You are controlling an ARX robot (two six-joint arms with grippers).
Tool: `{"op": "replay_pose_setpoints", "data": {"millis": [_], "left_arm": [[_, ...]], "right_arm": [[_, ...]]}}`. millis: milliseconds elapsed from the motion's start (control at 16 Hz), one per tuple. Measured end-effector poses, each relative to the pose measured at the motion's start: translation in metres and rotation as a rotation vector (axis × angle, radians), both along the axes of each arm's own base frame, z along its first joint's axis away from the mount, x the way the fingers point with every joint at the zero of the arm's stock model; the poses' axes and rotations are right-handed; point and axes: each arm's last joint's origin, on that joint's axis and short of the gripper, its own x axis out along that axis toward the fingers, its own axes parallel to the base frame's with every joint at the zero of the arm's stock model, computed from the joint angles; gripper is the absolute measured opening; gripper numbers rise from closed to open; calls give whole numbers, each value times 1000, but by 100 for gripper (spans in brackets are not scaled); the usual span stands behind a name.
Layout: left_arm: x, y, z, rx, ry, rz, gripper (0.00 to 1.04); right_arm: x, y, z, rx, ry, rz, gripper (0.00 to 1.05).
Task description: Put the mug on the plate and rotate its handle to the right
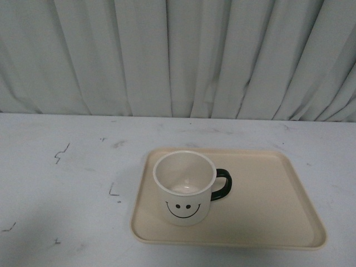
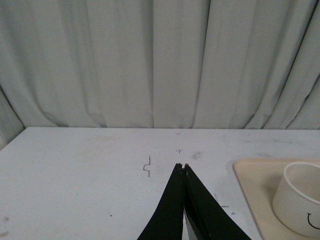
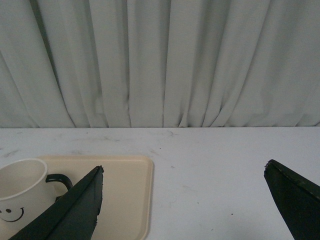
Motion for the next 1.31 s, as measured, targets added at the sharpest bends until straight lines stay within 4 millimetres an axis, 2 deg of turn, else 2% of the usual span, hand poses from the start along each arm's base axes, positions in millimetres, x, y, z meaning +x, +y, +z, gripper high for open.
{"op": "replay_pose_setpoints", "data": {"millis": [62,125,188,375,625,750,875,938,1000,1062,1125,1188,1312], "left_arm": [[-5,0,-5,0,42,-5,2],[-8,0,-3,-1,14,-1,2],[-9,0,1,0,-24,-2,2],[-9,0,-2,-2,3,-1,2],[-9,0,-2,-2,-1,-1,48],[-9,0,-2,-2,-1,-1,74],[-9,0,-2,-2,-1,0,99],[-9,0,-2,-2,-2,-1,98],[-9,0,-2,-2,-1,-1,98],[-9,0,-2,-2,-1,-1,98],[-9,0,-2,-2,-1,-1,98],[-9,0,-2,-2,-1,-1,98],[-9,0,-2,-2,-1,-1,98]], "right_arm": [[0,0,0,0,0,0,98],[0,0,0,0,0,0,98],[0,0,0,0,1,0,98],[0,0,0,0,-1,0,98],[0,0,0,0,0,0,98],[11,0,11,-1,-26,-1,98],[44,0,34,-36,0,46,98],[65,3,48,-87,47,78,98],[118,16,53,-234,301,226,98],[190,44,61,-319,498,340,98],[219,64,60,-333,598,384,98],[237,82,49,-356,698,414,98],[254,106,31,-393,865,440,98]]}}
